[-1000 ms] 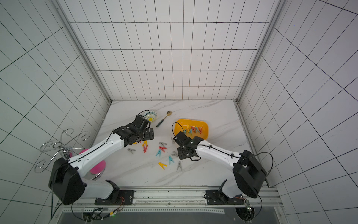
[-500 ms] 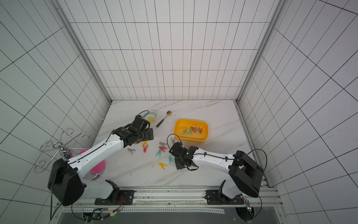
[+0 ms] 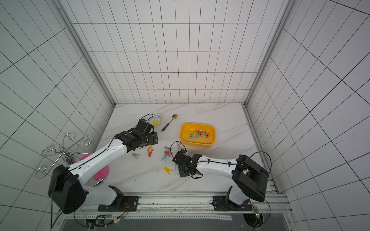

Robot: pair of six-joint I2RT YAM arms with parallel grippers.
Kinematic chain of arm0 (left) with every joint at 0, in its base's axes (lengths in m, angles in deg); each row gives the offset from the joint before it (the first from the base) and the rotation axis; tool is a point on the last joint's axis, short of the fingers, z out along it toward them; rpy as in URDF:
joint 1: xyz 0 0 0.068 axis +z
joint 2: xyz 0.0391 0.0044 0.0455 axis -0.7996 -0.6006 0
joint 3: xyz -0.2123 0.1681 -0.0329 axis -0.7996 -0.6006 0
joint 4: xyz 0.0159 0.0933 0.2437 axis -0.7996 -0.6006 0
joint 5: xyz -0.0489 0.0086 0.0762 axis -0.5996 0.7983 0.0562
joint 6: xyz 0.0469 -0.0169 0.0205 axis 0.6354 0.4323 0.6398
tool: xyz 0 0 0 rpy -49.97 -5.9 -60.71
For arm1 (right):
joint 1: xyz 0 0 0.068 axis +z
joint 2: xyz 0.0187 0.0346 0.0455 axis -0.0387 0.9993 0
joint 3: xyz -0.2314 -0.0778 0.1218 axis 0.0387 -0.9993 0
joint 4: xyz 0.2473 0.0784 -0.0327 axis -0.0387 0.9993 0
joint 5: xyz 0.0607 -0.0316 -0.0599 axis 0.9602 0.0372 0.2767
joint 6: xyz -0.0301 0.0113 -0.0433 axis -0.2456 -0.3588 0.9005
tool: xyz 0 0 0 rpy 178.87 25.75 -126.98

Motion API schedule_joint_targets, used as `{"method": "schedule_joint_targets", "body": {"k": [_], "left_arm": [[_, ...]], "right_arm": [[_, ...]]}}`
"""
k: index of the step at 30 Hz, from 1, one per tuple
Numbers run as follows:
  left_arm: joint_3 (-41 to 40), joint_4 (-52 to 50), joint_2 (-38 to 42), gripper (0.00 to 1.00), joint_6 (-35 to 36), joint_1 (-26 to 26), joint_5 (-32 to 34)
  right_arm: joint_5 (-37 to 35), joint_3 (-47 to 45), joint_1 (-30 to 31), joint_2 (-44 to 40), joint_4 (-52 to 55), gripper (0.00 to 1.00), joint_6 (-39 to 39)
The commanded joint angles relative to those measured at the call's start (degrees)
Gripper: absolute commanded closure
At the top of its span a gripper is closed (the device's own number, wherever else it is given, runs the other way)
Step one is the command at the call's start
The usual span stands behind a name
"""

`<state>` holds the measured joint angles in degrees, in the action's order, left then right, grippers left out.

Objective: Put the clothespins into the storage box
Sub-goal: Pick up the clothespin from the center of the board.

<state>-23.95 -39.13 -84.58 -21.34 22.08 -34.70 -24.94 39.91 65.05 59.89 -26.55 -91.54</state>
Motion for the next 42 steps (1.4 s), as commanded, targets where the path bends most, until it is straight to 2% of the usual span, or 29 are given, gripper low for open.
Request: {"method": "schedule_joint_targets", "body": {"k": [1, 9, 18, 27, 42], "left_arm": [[0.0, 0.5, 0.9, 0.01, -0.1, 0.3, 0.9], [1.4, -0.2, 0.9, 0.01, 0.0, 0.3, 1.2], [1.7, -0.2, 1.0, 0.01, 0.0, 0.3, 0.7], [1.0, -0.2, 1.6, 0.01, -0.3, 0.3, 0.9], [0.6, 0.5, 0.8, 0.01, -0.7, 0.3, 0.3]], "right_arm": [[-0.2, -2.3, 0.7, 1.8, 1.3, 0.78, -1.0], [-2.8, -1.0, 0.7, -4.1, 4.6, 0.71, -1.5], [-2.4, -2.8, 1.1, -10.6, 6.1, 0.69, -1.9], [-1.4, -3.0, 2.3, -5.0, 4.5, 0.7, -2.0], [-1.2, -3.8, 2.4, -0.7, 2.2, 0.74, -2.2]]}}
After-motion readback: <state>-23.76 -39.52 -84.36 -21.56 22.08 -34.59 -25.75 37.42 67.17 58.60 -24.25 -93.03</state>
